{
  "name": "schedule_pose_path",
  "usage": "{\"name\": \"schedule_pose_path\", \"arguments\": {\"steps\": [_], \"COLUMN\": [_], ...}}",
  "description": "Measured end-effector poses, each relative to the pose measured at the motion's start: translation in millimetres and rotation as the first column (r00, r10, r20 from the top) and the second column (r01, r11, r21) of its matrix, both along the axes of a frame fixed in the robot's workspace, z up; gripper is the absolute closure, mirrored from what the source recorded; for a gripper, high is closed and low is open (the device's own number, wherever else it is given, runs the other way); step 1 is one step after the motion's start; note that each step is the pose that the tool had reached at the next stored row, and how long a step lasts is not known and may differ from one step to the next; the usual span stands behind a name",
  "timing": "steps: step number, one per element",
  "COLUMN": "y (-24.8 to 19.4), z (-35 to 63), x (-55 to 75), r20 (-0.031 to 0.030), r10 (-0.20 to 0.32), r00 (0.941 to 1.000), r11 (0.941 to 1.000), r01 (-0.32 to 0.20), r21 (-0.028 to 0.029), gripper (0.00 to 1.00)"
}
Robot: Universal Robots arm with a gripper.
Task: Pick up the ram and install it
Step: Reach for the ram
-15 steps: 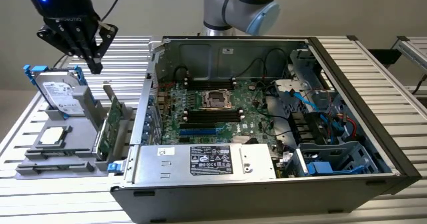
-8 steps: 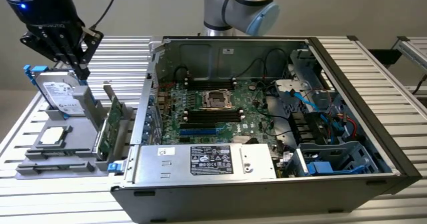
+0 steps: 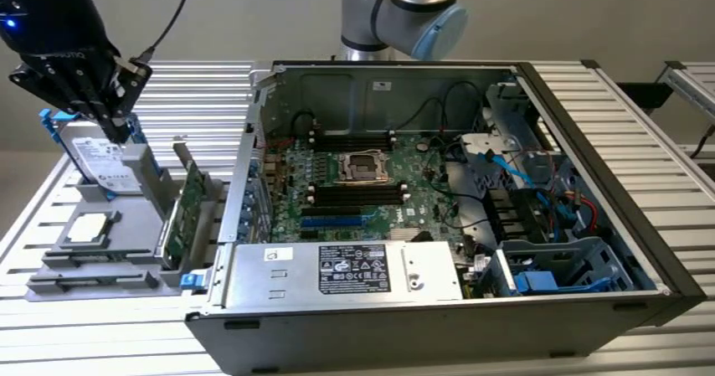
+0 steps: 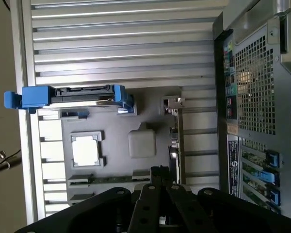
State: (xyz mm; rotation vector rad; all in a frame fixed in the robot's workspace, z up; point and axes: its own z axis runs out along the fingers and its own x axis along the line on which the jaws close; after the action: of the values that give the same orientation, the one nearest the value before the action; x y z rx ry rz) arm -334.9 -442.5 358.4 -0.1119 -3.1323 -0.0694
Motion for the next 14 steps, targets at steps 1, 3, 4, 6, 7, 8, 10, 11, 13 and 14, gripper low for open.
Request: {"name": "schedule_pose_path", "arguments": {"steps": [1, 3, 4, 6, 7, 8, 10, 11, 13, 14], "y": [-1.0, -3.2, -4.2, -6.5, -7.7, -9.0, -11.4, -12.6, -14.9, -16.1], "z": [-1.0, -3.1, -4.1, -6.1, -7.0, -7.8, -8.8, -9.3, -10.1, -10.5], "x": [-2.7, -8.2, -11.0, -16.1, -18.0, -19.6, -21.4, -22.0, -23.2, -23.5], "r20": [-0.0018, -0.0055, -0.0073, -0.0112, -0.0136, -0.0168, -0.0239, -0.0274, -0.0345, -0.0385], "r10": [0.000, 0.000, 0.000, 0.000, 0.000, 0.000, 0.000, 0.000, 0.000, 0.000], "r00": [1.0000, 1.0000, 1.0000, 0.9999, 0.9999, 0.9999, 0.9997, 0.9996, 0.9994, 0.9993], "r11": [1.0000, 1.0000, 1.0000, 1.0000, 1.0000, 1.0000, 1.0000, 1.0000, 1.0000, 1.0000], "r01": [0.000, 0.000, 0.000, 0.000, 0.000, 0.000, 0.000, 0.000, 0.000, 0.000], "r21": [-0.0001, -0.0003, -0.0004, -0.0006, -0.0008, -0.0011, -0.0023, -0.0032, -0.0054, -0.0066], "gripper": [0.89, 0.89, 0.89, 0.89, 0.89, 0.89, 0.89, 0.89, 0.89, 0.89]}}
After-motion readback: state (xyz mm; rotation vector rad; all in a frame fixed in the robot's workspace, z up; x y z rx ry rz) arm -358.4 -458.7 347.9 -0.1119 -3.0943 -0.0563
